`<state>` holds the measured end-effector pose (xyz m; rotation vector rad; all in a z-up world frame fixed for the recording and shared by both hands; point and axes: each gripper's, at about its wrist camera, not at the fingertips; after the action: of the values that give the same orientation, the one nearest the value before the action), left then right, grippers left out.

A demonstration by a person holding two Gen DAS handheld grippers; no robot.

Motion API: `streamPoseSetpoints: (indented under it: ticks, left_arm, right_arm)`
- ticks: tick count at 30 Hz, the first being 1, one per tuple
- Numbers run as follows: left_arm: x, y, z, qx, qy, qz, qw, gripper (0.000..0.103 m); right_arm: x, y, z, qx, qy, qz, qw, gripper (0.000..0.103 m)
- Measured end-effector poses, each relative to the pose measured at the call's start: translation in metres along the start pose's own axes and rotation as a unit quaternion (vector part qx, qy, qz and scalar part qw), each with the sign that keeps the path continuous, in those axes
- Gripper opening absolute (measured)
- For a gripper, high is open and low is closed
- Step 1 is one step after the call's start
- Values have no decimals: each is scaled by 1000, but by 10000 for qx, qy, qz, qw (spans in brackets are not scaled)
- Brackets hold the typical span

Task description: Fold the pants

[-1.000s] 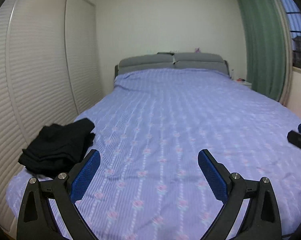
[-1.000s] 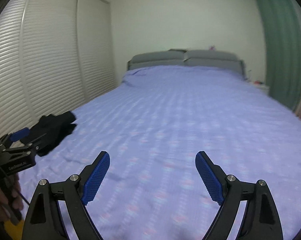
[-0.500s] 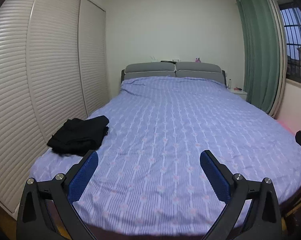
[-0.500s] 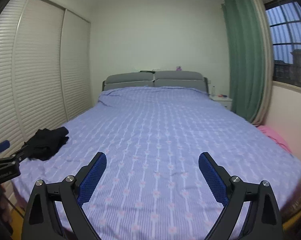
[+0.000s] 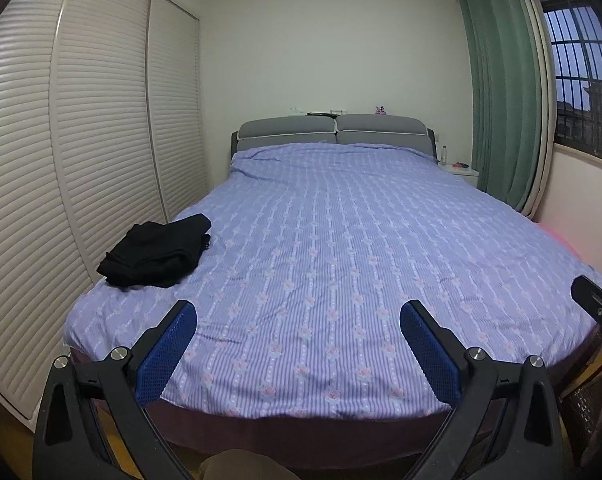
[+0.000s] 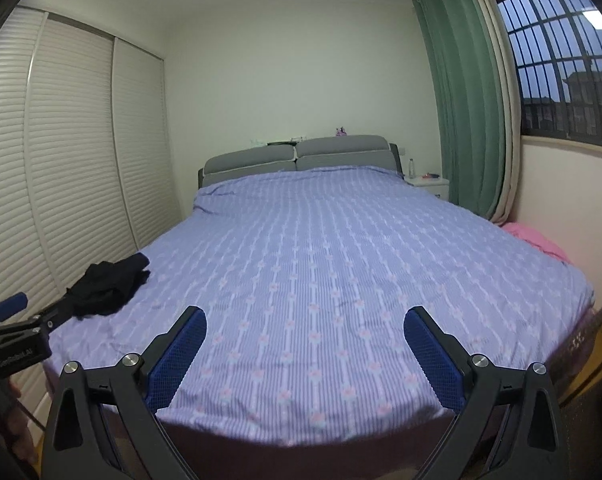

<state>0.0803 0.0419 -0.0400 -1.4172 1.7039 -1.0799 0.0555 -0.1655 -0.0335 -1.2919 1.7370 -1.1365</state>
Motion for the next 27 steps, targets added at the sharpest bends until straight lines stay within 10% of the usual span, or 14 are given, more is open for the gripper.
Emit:
streamPoseSetpoints:
  ticks: [27]
  left_arm:
    - [-11,10,1,-43,-84,-209,9997,103]
  right_arm:
    - [-13,-2,-15,290,105,-333,9990,101]
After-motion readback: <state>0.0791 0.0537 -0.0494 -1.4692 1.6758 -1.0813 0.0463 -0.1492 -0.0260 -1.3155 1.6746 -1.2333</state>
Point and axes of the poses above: each gripper's, at about its wrist camera, not at the fingertips, and z roughly the way its jaws point, x to its right, y to its underside, and after that the axes turned 11 degrees about y, right-handed
